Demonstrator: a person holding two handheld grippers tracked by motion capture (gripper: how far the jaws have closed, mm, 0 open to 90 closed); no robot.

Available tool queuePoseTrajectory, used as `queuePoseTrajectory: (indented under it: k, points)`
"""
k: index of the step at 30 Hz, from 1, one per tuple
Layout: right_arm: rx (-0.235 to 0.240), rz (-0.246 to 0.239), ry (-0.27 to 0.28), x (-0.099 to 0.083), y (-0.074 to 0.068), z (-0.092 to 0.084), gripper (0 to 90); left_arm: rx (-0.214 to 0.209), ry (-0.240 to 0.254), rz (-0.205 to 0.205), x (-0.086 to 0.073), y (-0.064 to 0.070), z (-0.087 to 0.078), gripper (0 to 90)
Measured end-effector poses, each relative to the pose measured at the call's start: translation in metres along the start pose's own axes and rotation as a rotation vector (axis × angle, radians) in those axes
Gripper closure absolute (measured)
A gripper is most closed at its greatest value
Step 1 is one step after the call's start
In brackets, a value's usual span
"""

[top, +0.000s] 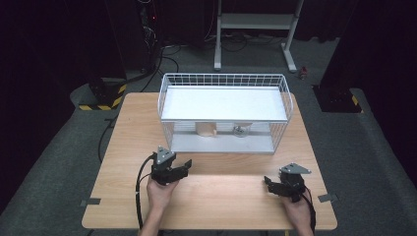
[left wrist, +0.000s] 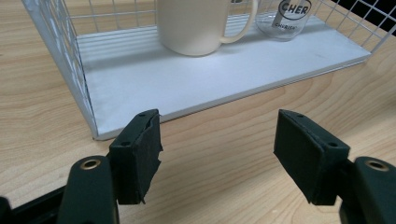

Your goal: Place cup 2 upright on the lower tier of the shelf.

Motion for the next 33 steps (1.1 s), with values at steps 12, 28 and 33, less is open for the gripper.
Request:
queuePoseTrajectory:
  k: [12,28,33]
  points:
    - [0.0,0.0,0.0,0.0,0.0,0.0,24.3,0.013,-0.013,0.017,-0.009,0.003,-0.007,31.9]
    - [0.0,0.001,0.001,0.0,0.0,0.0,24.3,0.06,-0.019,0.022,-0.028,0.004,-0.015,32.2]
    - [0.0,0.001,0.001,0.0,0.0,0.0,24.3,0.083,-0.035,0.033,-0.034,0.003,-0.016,32.2]
Point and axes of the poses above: each handheld gripper's, and its own axes: z roughly forward along the jaws, x roughly out of its top, y roughly to its right, the point moved 4 cm from there along z, roughly forward along the jaws, and after that the axes turned 11 degrees about z, right-handed, at the moved point
